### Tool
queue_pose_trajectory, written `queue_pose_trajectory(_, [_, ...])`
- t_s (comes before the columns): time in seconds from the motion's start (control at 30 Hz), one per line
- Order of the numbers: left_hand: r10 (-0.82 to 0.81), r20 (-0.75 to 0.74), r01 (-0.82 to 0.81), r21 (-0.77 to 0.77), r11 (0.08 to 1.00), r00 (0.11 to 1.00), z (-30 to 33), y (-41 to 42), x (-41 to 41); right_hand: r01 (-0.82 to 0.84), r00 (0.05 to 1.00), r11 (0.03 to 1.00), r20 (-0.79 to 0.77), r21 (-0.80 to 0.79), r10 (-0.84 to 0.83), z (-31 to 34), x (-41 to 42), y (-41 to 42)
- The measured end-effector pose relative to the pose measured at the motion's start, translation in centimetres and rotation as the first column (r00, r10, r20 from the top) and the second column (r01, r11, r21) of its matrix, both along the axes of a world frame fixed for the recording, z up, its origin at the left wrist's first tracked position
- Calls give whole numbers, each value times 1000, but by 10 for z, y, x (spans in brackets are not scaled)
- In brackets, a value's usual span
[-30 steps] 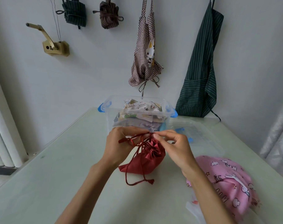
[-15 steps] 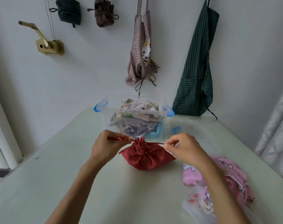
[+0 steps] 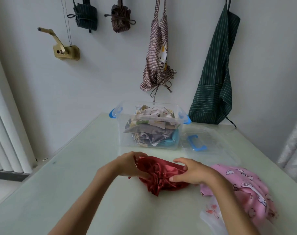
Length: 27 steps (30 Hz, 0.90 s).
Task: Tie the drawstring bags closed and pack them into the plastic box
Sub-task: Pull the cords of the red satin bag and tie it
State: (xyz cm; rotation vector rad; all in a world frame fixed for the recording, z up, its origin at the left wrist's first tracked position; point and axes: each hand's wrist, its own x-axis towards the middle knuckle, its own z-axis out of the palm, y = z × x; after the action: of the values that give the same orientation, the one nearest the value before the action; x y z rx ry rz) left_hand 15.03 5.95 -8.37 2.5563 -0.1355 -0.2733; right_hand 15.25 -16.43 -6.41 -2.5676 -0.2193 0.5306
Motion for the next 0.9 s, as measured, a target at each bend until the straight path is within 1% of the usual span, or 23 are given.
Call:
queue_pose_trajectory(0.07, [-18, 58, 14, 74, 997, 998, -4, -7, 0, 0, 1000, 1000, 6, -9, 0, -3, 3, 3])
queue_pose_trajectory(0.13, [-24, 101, 16, 85, 996, 995, -4, -11, 0, 13, 1000, 999, 19, 47, -14, -1, 5, 2])
queue_pose_trajectory(0.2, [4, 163, -1, -15, 1000, 987, 10, -9, 3, 7, 998, 990, 56, 140, -15, 9, 8, -3])
queue_pose_trajectory(0.23, [32, 214, -13, -90, 996, 976, 23, -7, 5, -9, 994, 979, 108, 203, -14, 18, 9, -5])
queue_pose_trajectory(0.3, [114, 346, -27, -248, 968, 931, 59, 0, 15, -97, 955, 929, 295, 358, -14, 47, 17, -9])
queue_pose_trajectory(0.37, [196, 468, -12, -368, 930, 862, 99, 4, 29, -212, 872, 850, 485, 482, -58, 81, 31, -8])
queue_pose_trajectory(0.4, [234, 518, -7, -402, 916, 823, 116, 5, 37, -250, 827, 820, 554, 515, -96, 97, 40, -5])
queue_pose_trajectory(0.47, [321, 603, -66, -406, 912, 730, 143, 5, 57, -288, 702, 802, 685, 523, -195, 123, 65, 5])
queue_pose_trajectory(0.53, [397, 650, -169, -386, 907, 648, 153, 2, 79, -266, 558, 840, 786, 473, -265, 127, 97, 16])
queue_pose_trajectory(0.57, [412, 658, -215, -362, 907, 630, 151, 0, 91, -230, 510, 874, 818, 429, -267, 122, 113, 21])
queue_pose_trajectory(0.6, [413, 655, -263, -320, 910, 633, 144, -1, 108, -180, 496, 914, 836, 363, -234, 114, 133, 24])
queue_pose_trajectory(0.63, [377, 634, -306, -225, 925, 675, 134, 0, 118, -134, 541, 949, 824, 286, -171, 104, 140, 25])
queue_pose_trajectory(0.67, [303, 589, -327, -70, 942, 749, 125, 1, 126, -108, 635, 972, 766, 210, -95, 96, 146, 24])
queue_pose_trajectory(0.7, [207, 499, -300, 113, 947, 841, 115, 4, 138, -112, 755, 985, 656, 135, -4, 90, 151, 24])
queue_pose_trajectory(0.73, [110, 358, -216, 272, 938, 927, 110, 8, 146, -129, 853, 989, 516, 69, 75, 86, 156, 23])
queue_pose_trajectory(0.77, [57, 204, -122, 322, 939, 977, 112, 14, 148, -134, 909, 991, 401, 21, 114, 86, 160, 21])
queue_pose_trajectory(0.8, [21, 87, -44, 274, 961, 996, 117, 19, 150, -126, 929, 992, 347, -20, 125, 87, 165, 20])
queue_pose_trajectory(0.83, [-15, 33, 9, 174, 985, 999, 124, 21, 147, -109, 933, 993, 340, -51, 120, 89, 168, 19])
queue_pose_trajectory(0.87, [-45, 101, 37, 74, 997, 994, 131, 24, 148, -95, 932, 994, 346, -58, 110, 90, 171, 18])
queue_pose_trajectory(0.9, [-43, 256, 37, 31, 999, 966, 136, 28, 149, -93, 935, 995, 341, -34, 99, 92, 173, 17])
